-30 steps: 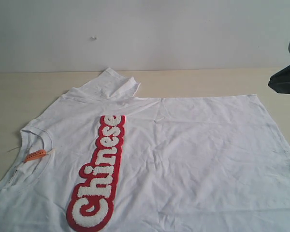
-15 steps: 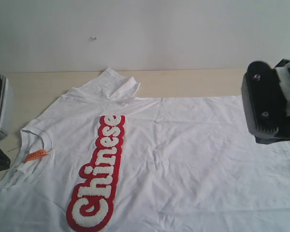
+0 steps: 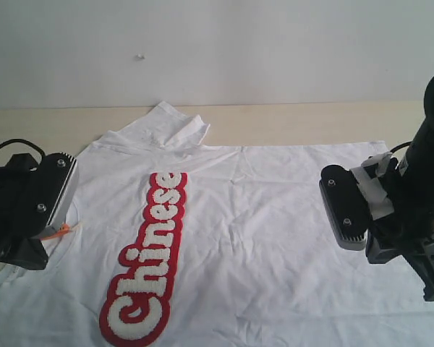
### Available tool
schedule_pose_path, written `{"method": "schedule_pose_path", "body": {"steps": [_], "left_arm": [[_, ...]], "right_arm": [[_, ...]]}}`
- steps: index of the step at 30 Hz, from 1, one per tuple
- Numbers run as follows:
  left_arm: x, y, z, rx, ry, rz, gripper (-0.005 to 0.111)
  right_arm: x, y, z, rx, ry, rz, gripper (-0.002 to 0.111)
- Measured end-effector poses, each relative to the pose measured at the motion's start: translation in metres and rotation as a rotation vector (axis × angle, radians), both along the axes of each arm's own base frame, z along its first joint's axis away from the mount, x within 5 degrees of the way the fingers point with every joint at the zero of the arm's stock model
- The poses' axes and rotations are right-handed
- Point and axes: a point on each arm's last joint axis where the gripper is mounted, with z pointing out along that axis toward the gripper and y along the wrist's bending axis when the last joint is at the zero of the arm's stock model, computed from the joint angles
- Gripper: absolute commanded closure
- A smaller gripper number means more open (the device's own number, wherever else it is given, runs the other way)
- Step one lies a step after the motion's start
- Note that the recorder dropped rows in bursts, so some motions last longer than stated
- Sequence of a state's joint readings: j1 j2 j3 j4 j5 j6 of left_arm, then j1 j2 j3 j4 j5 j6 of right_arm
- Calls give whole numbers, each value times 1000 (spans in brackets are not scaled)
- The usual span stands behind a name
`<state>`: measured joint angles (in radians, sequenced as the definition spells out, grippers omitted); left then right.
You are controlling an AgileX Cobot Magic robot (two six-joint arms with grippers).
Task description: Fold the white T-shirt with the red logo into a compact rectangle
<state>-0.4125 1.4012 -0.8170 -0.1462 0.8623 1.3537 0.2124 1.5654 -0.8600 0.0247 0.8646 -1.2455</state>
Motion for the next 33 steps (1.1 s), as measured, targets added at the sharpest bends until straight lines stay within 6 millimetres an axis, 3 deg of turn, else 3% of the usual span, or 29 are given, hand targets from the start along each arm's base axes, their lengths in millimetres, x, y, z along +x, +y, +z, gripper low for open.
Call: {"method": "schedule_pose_path", "body": {"steps": [3,5,6,8,10,11,12,20,26,33], "left_arm": [[0,-2,1,-28,-2,16,107],[2,-3,1,-42,-18,23,105],[3,-4,1,-45,-28,25,97],[7,-5,2,-59,-69,31,77],[7,-5,2,-62,-71,33,45],[7,-5,3,-67,-69,36,22],[7,-6,3,-81,-64,47,1],[5,-10,3,-130,-29,103,2],[11,-10,-12,-74,5,74,2],[55,-2,-22,-22,61,92,8]], "right_arm": [[2,0,0,3,-20,0,108],[3,1,0,8,-32,-20,100],[4,1,0,10,-39,-28,87],[4,1,3,16,-58,-40,62],[3,1,6,19,-71,-44,26],[3,1,7,22,-75,-45,8],[3,1,8,23,-76,-53,4],[5,1,8,26,-102,-58,4],[4,-5,1,-40,-47,90,4],[12,-42,-15,-56,23,3,7]]}}
